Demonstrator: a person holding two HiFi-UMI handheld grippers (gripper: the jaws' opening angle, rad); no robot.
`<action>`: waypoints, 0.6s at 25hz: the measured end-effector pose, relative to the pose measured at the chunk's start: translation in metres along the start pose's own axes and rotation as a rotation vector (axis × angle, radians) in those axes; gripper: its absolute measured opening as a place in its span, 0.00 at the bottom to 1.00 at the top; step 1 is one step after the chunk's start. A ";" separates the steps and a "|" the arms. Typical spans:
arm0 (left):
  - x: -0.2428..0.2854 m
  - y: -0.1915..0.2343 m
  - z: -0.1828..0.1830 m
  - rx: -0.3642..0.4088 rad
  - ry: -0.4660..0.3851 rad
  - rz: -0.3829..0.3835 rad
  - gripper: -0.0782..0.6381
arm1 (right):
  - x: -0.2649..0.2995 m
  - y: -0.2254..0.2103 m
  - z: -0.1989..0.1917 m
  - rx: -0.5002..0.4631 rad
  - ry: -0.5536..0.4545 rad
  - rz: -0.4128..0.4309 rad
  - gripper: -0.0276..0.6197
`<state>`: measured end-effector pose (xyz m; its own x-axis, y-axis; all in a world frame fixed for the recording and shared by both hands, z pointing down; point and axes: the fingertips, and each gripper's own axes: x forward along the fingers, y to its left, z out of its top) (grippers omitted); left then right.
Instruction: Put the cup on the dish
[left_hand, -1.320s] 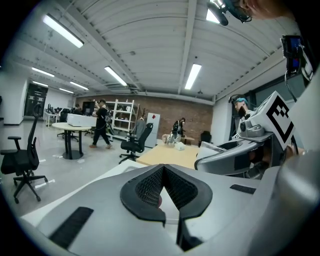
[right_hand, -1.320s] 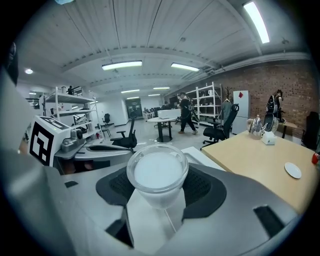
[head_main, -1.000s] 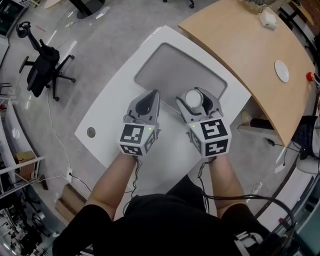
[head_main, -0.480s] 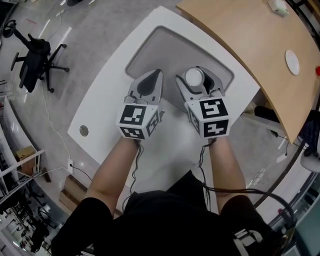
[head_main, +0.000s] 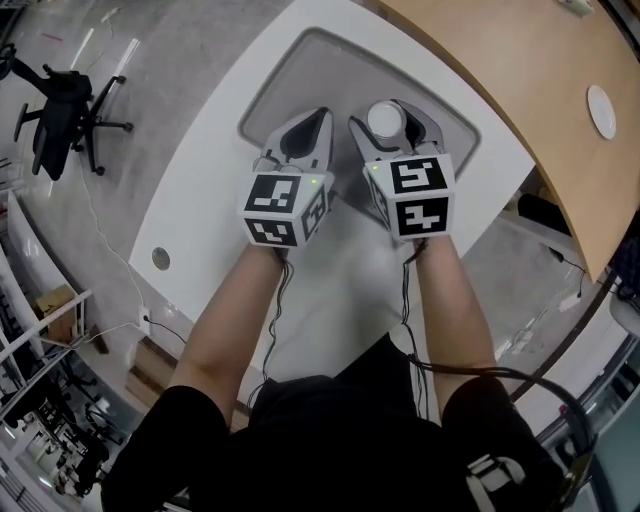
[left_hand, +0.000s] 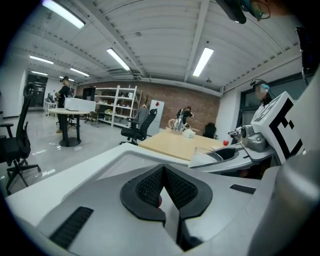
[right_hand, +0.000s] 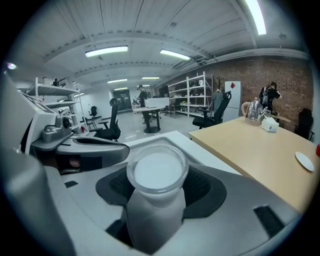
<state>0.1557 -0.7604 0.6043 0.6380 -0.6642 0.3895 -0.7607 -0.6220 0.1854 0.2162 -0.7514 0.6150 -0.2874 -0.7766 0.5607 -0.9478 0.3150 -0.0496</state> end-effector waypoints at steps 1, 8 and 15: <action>0.003 0.002 -0.002 -0.002 0.005 0.000 0.12 | 0.004 -0.001 -0.002 0.000 0.005 -0.002 0.43; 0.014 0.009 -0.013 -0.012 0.032 -0.006 0.12 | 0.026 -0.001 -0.022 0.013 0.047 -0.006 0.43; 0.010 0.006 -0.018 -0.014 0.039 -0.005 0.12 | 0.028 0.000 -0.028 0.013 0.034 -0.014 0.43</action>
<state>0.1557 -0.7632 0.6257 0.6369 -0.6443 0.4233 -0.7593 -0.6192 0.2000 0.2117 -0.7579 0.6536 -0.2690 -0.7620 0.5891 -0.9535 0.2968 -0.0516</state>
